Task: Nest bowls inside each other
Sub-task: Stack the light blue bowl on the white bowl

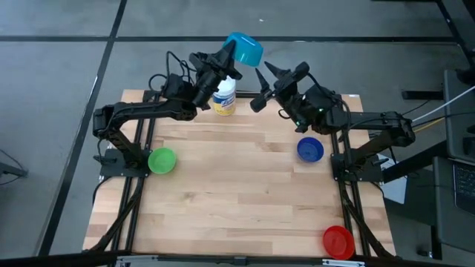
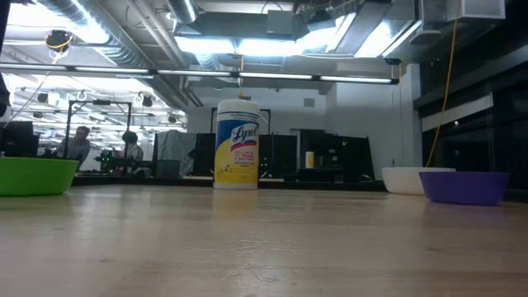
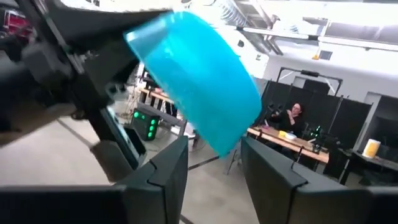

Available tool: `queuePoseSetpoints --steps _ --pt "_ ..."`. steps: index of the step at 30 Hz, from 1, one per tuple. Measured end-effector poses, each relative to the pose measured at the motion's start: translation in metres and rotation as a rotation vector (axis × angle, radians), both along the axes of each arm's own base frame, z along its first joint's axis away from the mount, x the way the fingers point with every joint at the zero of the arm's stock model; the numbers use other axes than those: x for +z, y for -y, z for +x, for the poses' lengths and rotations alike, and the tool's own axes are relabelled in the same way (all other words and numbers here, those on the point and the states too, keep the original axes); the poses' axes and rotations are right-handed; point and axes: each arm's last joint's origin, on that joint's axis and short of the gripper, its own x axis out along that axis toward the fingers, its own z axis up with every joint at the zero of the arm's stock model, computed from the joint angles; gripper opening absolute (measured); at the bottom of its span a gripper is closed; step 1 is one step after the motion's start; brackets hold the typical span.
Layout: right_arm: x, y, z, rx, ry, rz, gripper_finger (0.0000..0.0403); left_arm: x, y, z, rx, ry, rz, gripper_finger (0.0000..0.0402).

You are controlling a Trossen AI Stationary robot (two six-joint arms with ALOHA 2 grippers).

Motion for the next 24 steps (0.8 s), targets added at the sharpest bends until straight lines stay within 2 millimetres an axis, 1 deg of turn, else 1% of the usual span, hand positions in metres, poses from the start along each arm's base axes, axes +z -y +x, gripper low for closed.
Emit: queuePoseSetpoints --steps 6,12,15,16,18,21,22,24 --pt "0.002 0.006 0.0 0.013 0.017 -0.014 0.0151 -0.001 0.002 0.002 -0.018 -0.006 -0.024 0.0002" --pt "-0.007 0.012 0.012 -0.008 0.022 -0.009 0.016 -0.002 0.006 0.003 -0.028 -0.003 -0.038 0.0002" --pt "-0.01 0.015 0.016 -0.056 0.049 0.007 0.0153 -0.001 0.009 0.004 -0.035 -0.001 -0.039 0.0002" --pt "-0.011 0.016 0.017 -0.079 0.053 0.013 0.0144 -0.001 0.01 0.004 -0.041 0.0 -0.04 0.0002" --pt "-0.01 0.017 0.018 -0.119 0.054 0.025 0.0111 -0.001 0.013 0.005 -0.054 0.003 -0.038 0.0004" --pt "-0.004 0.017 0.019 -0.153 0.032 0.015 0.0029 0.0 0.017 0.005 -0.075 0.017 -0.041 0.0013" --pt "0.001 0.017 0.019 -0.148 0.044 0.009 0.0017 0.0 0.018 0.005 -0.073 0.021 -0.044 0.0018" --pt "0.008 0.017 0.02 -0.152 0.051 0.011 0.001 0.002 0.02 0.003 -0.055 0.042 -0.026 0.0028"
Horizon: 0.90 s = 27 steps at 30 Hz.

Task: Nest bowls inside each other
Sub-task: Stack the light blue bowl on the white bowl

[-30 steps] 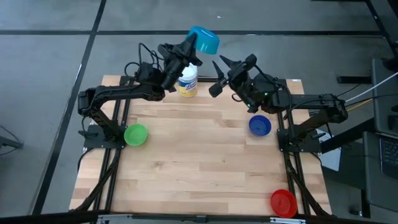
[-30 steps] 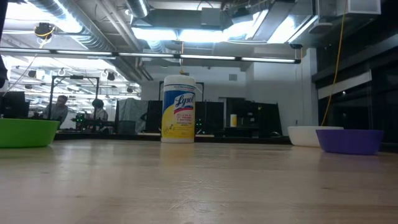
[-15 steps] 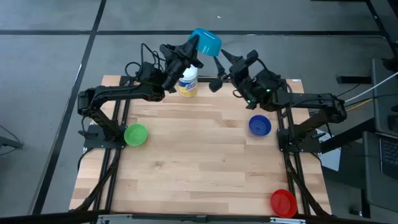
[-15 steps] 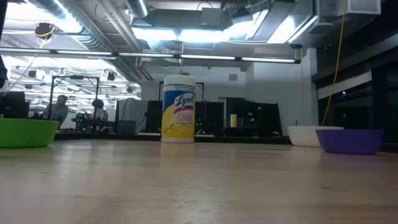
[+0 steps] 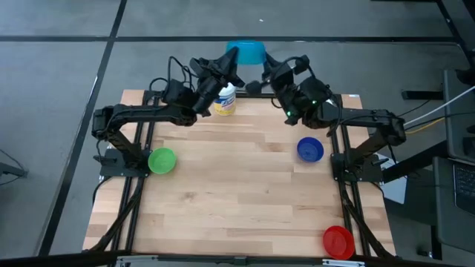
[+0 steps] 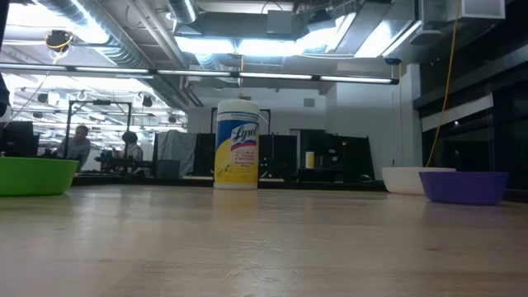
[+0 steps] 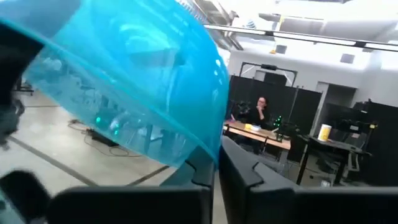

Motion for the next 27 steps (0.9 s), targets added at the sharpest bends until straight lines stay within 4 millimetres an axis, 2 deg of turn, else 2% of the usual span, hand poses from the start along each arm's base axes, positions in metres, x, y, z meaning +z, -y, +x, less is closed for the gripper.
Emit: queuePoseSetpoints --steps 3,7,12,16,19,23,27 --pt "0.009 -0.001 0.004 0.032 0.012 -0.016 0.0006 0.004 -0.003 -0.007 0.103 0.028 0.075 0.0046" --pt "0.018 -0.001 0.009 0.073 0.041 -0.032 0.0005 0.027 -0.011 -0.018 0.182 0.054 0.36 0.007" --pt "0.039 0.003 0.017 0.143 0.11 -0.07 0.0003 0.055 0.006 -0.023 0.104 0.087 0.665 0.0094" --pt "0.061 0.008 0.023 0.173 0.103 -0.115 0.0001 0.055 0.019 -0.024 0.032 0.112 0.766 0.0106" --pt "0.07 0.012 0.03 0.176 0.037 -0.121 0.0001 0.05 0.016 -0.029 0.033 0.158 0.804 0.0109" --pt "0.065 0.016 0.036 0.13 -0.035 -0.091 0.0001 0.04 0.003 -0.035 -0.007 0.136 0.782 0.011" --pt "0.066 0.014 0.035 0.142 -0.088 -0.118 0.0001 0.037 0.001 -0.045 -0.121 0.155 0.781 0.0123"
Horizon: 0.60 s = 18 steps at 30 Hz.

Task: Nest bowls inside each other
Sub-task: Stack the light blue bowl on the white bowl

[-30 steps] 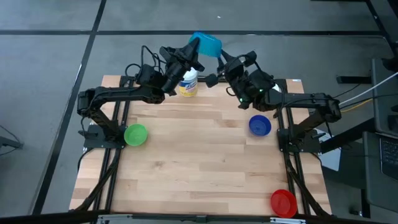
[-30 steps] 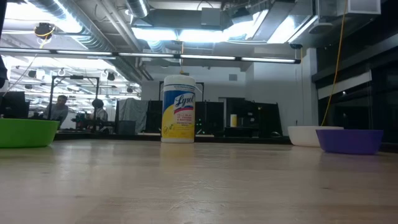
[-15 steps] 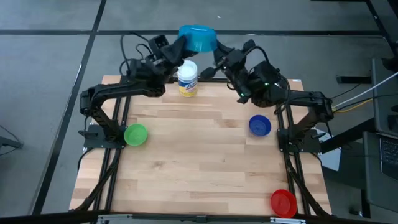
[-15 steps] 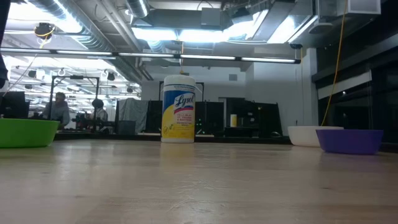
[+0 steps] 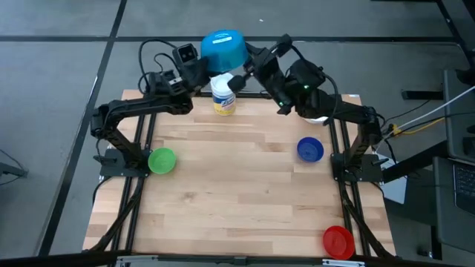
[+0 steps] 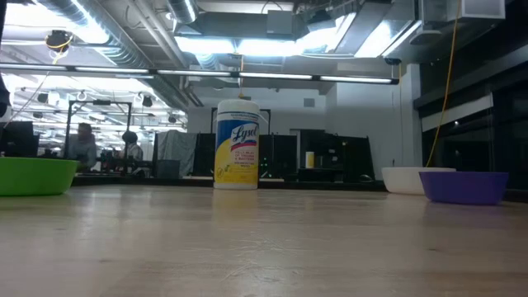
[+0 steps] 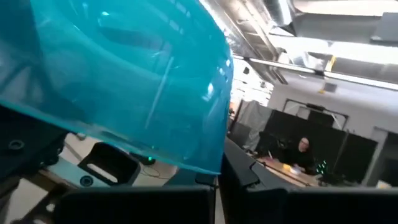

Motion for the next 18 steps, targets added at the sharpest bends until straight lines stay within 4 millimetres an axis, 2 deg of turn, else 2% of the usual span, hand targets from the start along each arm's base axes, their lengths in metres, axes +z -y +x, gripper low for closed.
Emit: queuePoseSetpoints --steps 6,11,14,18 --pt "0.006 -0.003 -0.018 0.092 -0.075 0.012 0.0001 -0.012 -0.007 -0.016 -0.045 -0.119 0.027 0.016" --pt "0.007 -0.006 -0.018 0.159 -0.067 0.009 0.0001 -0.018 -0.001 -0.045 0.015 -0.26 0.029 0.0187" --pt "0.006 -0.009 -0.018 0.148 -0.055 0.031 0.0 -0.033 -0.001 -0.044 0.052 -0.362 0.042 0.0198" --pt "0.016 -0.011 -0.026 0.13 0.009 0.033 0.0 -0.041 0.0 -0.043 0.058 -0.454 0.067 0.0204"
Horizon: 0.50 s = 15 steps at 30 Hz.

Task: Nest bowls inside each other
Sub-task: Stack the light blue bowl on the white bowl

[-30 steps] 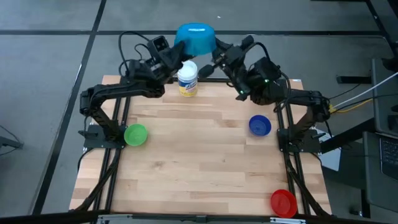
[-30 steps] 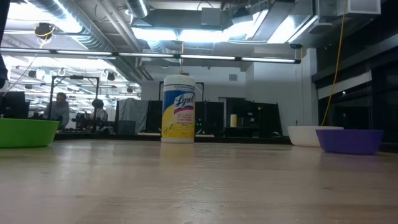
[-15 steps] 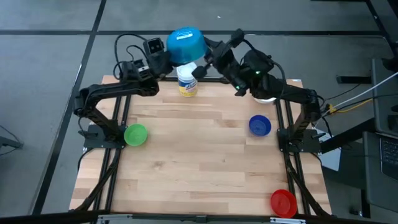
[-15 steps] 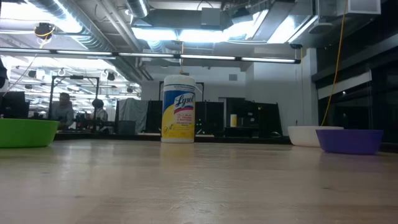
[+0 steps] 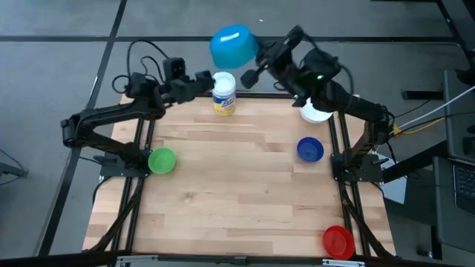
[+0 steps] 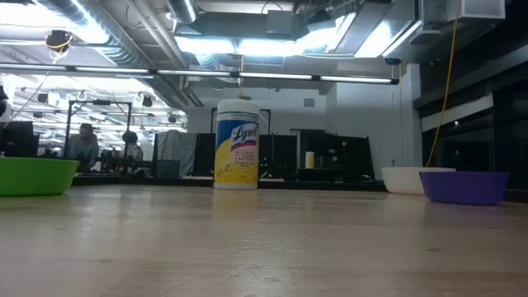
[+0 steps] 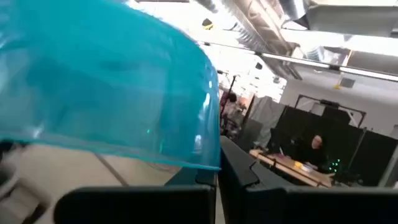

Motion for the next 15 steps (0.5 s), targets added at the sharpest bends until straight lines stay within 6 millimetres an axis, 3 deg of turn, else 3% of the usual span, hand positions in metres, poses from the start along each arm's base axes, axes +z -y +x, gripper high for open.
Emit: queuePoseSetpoints --steps 4,6,11,15 --pt "-0.003 -0.003 0.002 0.022 -0.029 -0.005 0.0 -0.013 -0.001 0.01 0.04 -0.134 0.016 0.0203" --pt "0.003 -0.001 -0.011 -0.05 -0.043 0.006 0.0 -0.015 -0.001 0.005 0.088 -0.216 0.041 0.0201" --pt "0.02 0.005 -0.078 -0.136 -0.104 0.118 0.0 -0.022 0.001 -0.025 0.365 -0.449 0.144 0.0195" --pt "0.008 0.007 -0.13 -0.027 -0.184 0.388 0.0 -0.004 0.012 -0.071 0.669 -0.416 0.255 0.0194"
